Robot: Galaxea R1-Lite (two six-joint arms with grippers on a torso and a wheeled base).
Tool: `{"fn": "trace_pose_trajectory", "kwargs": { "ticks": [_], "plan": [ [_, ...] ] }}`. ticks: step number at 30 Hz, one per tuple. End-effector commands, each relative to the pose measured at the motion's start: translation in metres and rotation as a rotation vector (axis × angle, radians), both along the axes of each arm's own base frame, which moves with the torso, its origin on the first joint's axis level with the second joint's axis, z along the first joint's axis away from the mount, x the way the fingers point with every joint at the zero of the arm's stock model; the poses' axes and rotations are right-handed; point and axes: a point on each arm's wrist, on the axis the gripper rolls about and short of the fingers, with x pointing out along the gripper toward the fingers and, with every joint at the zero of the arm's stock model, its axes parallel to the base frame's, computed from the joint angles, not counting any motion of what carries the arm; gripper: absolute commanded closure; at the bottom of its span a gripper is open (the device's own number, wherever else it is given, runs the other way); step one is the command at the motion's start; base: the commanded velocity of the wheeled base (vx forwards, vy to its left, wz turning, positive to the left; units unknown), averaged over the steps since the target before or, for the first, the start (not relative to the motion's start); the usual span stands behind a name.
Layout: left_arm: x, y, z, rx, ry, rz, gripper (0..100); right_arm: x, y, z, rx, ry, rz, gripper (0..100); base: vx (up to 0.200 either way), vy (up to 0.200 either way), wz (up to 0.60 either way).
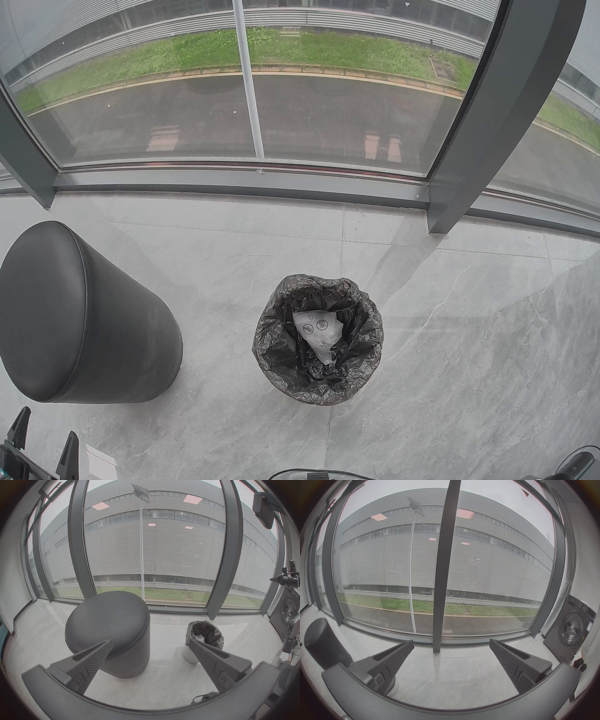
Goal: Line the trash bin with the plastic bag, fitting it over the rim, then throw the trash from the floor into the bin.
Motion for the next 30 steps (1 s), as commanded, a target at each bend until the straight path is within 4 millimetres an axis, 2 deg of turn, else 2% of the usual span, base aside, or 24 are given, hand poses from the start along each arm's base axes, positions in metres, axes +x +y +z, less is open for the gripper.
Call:
{"fn": "trace_pose_trajectory", "kwargs": {
  "ticks": [1,6,10,14,20,25,30],
  "plan": [
    [0.0,0.0,-0.005,0.0,-0.001,0.0,0,-0.061,-0.005,-0.025,-0.027,-0.11,-0.024,0,0.0,0.0,0.0],
    [0.0,0.0,-0.005,0.0,0.001,0.0,0,-0.076,-0.005,-0.035,-0.023,-0.154,-0.039,0,0.0,0.0,0.0],
    [0.0,0.0,-0.005,0.0,0.001,0.0,0,-0.078,-0.003,-0.04,-0.021,-0.157,-0.067,0,0.0,0.0,0.0],
    [0.0,0.0,-0.005,0.0,-0.001,0.0,0,-0.08,-0.002,-0.055,-0.026,-0.166,-0.092,0,0.0,0.0,0.0],
    [0.0,0.0,-0.005,0.0,0.001,0.0,0,-0.071,-0.002,-0.07,-0.024,-0.11,-0.08,0,0.0,0.0,0.0],
    [0.0,0.0,-0.005,0.0,0.001,0.0,0,-0.05,-0.001,-0.108,-0.03,0.009,-0.071,0,0.0,0.0,0.0],
    [0.0,0.0,-0.005,0.0,-0.001,0.0,0,-0.042,-0.001,-0.126,-0.029,0.027,-0.057,0,0.0,0.0,0.0]
  ]
}}
